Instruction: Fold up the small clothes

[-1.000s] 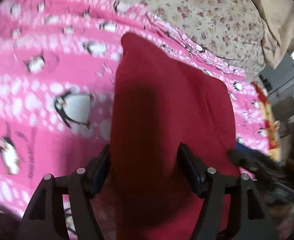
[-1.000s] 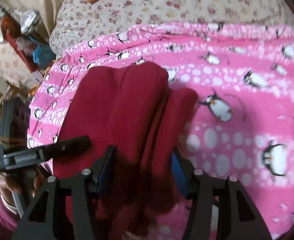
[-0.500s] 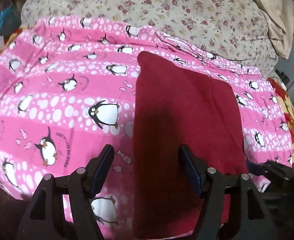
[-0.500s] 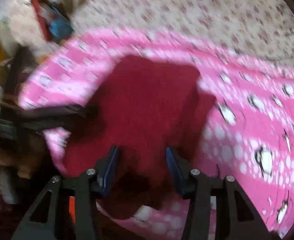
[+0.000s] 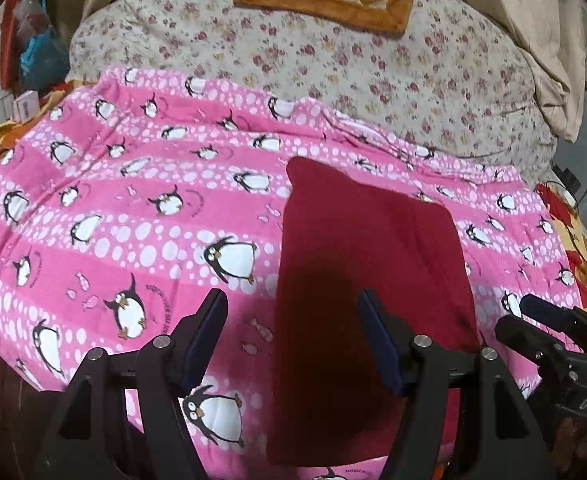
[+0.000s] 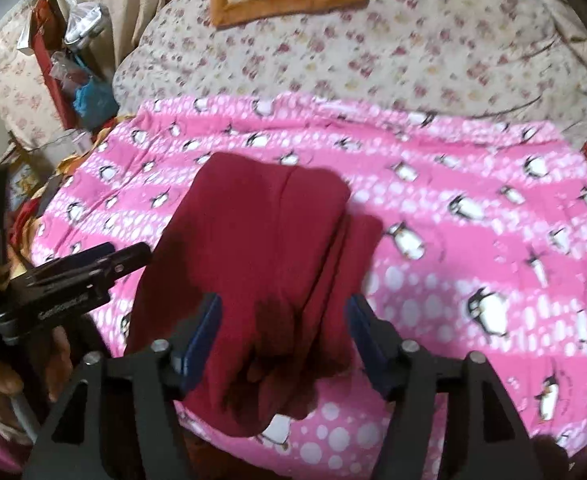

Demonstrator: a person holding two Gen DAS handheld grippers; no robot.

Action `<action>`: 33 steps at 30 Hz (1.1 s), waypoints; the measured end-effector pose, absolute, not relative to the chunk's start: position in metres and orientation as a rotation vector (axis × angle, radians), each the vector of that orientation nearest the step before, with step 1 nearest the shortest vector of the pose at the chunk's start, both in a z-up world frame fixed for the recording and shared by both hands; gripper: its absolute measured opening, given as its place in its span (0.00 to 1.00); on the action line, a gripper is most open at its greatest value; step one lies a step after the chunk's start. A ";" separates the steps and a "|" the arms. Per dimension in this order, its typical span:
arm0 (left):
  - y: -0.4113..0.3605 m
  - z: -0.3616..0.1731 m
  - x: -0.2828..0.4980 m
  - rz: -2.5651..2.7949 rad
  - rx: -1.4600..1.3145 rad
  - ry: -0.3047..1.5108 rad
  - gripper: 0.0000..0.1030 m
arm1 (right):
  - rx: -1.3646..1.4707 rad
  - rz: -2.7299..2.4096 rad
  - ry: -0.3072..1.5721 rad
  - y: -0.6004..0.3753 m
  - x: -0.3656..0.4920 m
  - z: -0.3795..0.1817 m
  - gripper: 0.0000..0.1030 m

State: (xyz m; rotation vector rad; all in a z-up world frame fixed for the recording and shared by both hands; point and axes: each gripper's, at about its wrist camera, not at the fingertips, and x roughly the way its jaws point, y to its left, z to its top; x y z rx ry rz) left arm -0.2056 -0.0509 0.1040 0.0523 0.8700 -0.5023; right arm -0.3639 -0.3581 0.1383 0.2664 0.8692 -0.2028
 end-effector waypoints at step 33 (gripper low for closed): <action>-0.056 0.100 -0.207 -0.376 0.183 0.799 0.46 | 0.261 -0.270 0.922 -0.348 -0.339 0.120 0.83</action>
